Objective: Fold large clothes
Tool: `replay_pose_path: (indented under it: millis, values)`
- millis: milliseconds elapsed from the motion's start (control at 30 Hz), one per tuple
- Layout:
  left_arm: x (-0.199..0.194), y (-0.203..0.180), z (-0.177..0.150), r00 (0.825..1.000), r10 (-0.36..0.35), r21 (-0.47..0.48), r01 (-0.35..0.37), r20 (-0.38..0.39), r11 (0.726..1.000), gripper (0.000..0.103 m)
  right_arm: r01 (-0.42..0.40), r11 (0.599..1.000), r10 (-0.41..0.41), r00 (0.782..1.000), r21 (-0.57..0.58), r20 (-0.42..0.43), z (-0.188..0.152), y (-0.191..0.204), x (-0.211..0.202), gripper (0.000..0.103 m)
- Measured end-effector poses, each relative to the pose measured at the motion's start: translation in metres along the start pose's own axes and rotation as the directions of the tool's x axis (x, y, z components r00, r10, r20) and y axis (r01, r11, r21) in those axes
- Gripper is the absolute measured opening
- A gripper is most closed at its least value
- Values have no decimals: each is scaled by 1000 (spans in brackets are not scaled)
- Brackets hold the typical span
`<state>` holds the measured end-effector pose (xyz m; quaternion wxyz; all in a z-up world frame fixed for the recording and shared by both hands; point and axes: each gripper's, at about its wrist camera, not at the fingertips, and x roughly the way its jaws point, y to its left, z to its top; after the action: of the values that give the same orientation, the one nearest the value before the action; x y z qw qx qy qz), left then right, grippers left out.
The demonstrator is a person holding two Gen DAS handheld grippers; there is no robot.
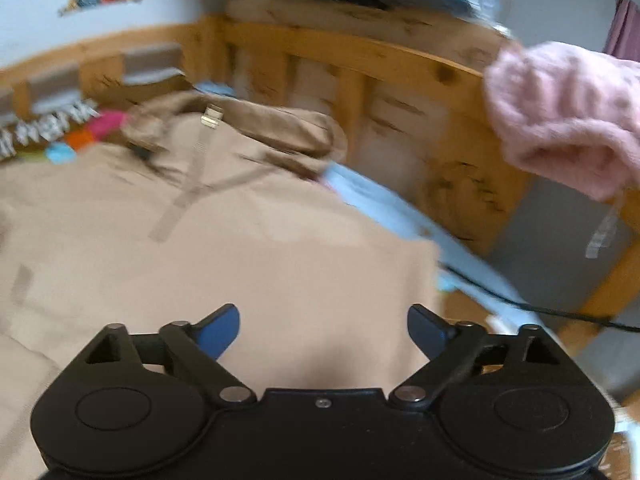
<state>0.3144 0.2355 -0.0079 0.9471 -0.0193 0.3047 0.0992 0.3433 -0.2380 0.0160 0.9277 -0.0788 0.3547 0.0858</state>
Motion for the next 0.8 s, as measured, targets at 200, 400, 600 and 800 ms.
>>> replay_pose_path:
  millis: [200, 400, 600, 800]
  values:
    - [11, 133, 3, 976, 210, -301, -217, -55, 929, 101, -175, 985, 175, 985, 2, -1, 14, 81, 10, 100]
    - [39, 234, -18, 946, 289, -625, -316, -148, 714, 97, -284, 958, 283, 958, -40, -40, 25, 144, 16, 101]
    - [60, 281, -30, 922, 335, -698, -370, -195, 613, 80, -311, 948, 305, 949, -73, -85, 32, 178, 15, 101]
    - [72, 282, -30, 897, 387, -685, -419, -211, 596, 30, -283, 955, 268, 953, -94, -139, 43, 192, 15, 101]
